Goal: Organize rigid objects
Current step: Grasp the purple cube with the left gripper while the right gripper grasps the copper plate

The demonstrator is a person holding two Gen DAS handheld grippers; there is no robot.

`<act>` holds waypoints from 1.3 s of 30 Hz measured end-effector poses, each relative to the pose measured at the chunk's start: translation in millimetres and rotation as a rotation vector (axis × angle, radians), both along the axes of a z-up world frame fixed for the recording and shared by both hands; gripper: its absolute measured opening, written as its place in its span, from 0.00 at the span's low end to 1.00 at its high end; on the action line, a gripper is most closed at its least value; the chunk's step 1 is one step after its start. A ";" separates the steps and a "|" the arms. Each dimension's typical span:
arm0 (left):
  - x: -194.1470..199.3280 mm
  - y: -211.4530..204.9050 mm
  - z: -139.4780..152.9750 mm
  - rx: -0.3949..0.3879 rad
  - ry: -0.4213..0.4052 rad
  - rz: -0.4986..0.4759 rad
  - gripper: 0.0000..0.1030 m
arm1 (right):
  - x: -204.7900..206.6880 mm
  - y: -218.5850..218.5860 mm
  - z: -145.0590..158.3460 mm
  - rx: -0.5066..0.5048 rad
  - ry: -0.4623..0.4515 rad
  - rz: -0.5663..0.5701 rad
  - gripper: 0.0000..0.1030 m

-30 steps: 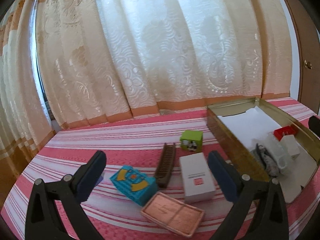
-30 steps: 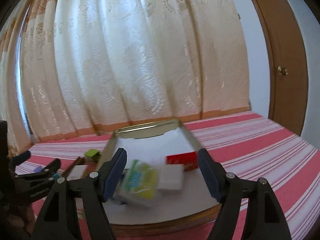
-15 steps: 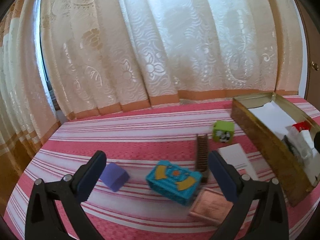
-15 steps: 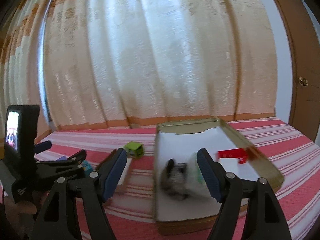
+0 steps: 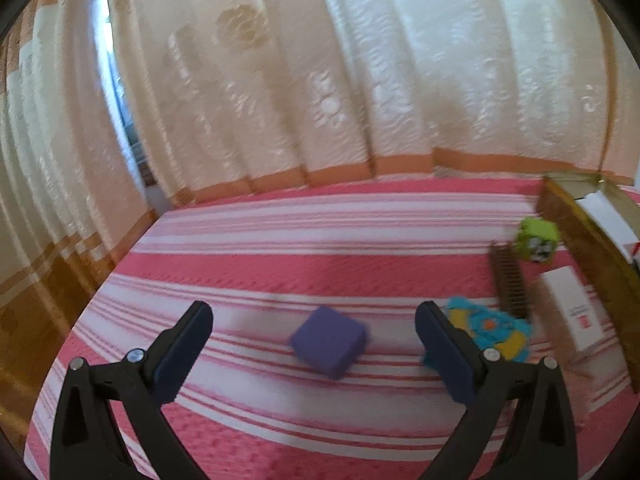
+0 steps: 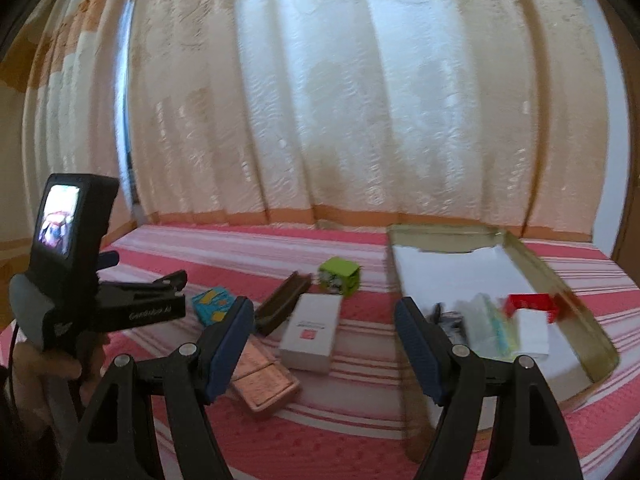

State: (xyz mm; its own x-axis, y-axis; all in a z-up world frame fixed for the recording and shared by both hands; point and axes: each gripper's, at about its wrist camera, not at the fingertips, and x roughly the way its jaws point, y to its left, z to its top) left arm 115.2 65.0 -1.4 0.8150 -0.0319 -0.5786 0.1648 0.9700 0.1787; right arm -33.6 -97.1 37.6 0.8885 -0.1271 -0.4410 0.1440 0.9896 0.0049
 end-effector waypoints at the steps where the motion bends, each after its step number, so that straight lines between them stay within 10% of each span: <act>1: 2.4 3.5 -1.3 0.004 0.010 0.010 1.00 | 4.4 2.9 -1.8 0.003 0.022 0.016 0.72; 22: 39.4 68.4 -10.1 -0.021 0.128 0.217 1.00 | 80.3 37.6 -54.8 0.050 0.464 0.256 0.71; 26: 41.3 75.0 -10.5 -0.048 0.140 0.210 1.00 | 87.5 43.0 -56.6 0.016 0.473 0.276 0.69; 28: 41.0 73.9 -10.6 -0.059 0.141 0.189 1.00 | 87.2 43.9 -55.9 -0.003 0.470 0.281 0.50; 39: 17.7 24.2 -12.4 0.100 0.064 -0.098 1.00 | 54.5 24.5 -32.9 0.160 0.298 0.415 0.47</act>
